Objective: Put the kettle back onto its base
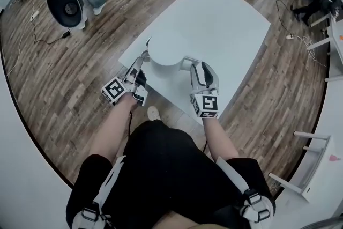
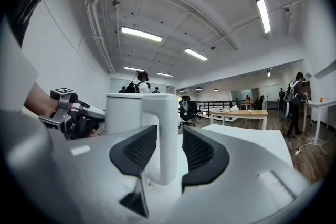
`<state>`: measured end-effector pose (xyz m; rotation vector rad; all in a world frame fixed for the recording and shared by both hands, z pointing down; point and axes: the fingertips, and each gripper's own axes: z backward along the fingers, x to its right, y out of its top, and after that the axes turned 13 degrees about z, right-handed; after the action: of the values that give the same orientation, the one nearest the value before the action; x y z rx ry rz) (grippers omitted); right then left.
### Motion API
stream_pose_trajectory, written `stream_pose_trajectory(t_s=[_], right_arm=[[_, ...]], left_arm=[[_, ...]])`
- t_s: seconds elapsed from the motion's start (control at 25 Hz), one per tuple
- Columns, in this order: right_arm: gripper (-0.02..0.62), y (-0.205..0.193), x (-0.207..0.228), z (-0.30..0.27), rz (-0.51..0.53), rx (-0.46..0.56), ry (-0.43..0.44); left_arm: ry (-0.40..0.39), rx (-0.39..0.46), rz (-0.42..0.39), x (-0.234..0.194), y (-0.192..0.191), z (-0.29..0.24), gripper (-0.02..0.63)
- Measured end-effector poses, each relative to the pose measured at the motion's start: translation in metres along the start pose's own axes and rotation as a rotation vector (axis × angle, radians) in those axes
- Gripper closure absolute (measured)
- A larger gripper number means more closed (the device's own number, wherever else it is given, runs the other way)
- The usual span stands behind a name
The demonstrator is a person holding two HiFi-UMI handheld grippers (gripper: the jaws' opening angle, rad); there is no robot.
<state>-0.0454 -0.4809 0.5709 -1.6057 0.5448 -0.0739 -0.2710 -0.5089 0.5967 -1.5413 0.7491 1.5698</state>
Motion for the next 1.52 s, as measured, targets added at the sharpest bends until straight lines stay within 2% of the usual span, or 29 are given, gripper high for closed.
stream_pose_trajectory(t_s=[0.2, 0.4, 0.64, 0.88, 1.08, 1.2, 1.28, 1.4, 1.52], right_arm=[[0.449, 0.016, 0.012, 0.037, 0.027, 0.034, 0.036], [0.489, 0.029, 0.021, 0.069, 0.038, 0.078, 0.071], [0.524, 0.055, 0.024, 0.093, 0.050, 0.159, 0.117], [0.575, 0.065, 0.028, 0.120, 0.036, 0.203, 0.146], [0.589, 0.069, 0.027, 0.138, 0.031, 0.221, 0.175], [0.591, 0.071, 0.029, 0.141, 0.032, 0.221, 0.173], [0.592, 0.069, 0.028, 0.144, 0.015, 0.213, 0.171], [0.592, 0.061, 0.029, 0.149, -0.035, 0.189, 0.149], [0.592, 0.056, 0.030, 0.156, -0.109, 0.163, 0.103]], left_arm=[[0.025, 0.026, -0.104, 0.015, -0.019, 0.018, 0.614], [0.023, 0.056, -0.217, 0.043, -0.044, 0.035, 0.614], [0.035, 0.063, -0.462, 0.081, -0.062, 0.057, 0.614], [0.038, 0.105, -0.514, 0.098, -0.085, 0.085, 0.614], [0.082, 0.103, -0.608, 0.104, -0.103, 0.107, 0.614], [0.128, 0.112, -0.679, 0.104, -0.097, 0.111, 0.614], [0.150, 0.097, -0.761, 0.105, -0.098, 0.113, 0.614], [0.179, 0.065, -0.891, 0.106, -0.103, 0.116, 0.612], [0.201, 0.062, -0.959, 0.107, -0.104, 0.124, 0.612]])
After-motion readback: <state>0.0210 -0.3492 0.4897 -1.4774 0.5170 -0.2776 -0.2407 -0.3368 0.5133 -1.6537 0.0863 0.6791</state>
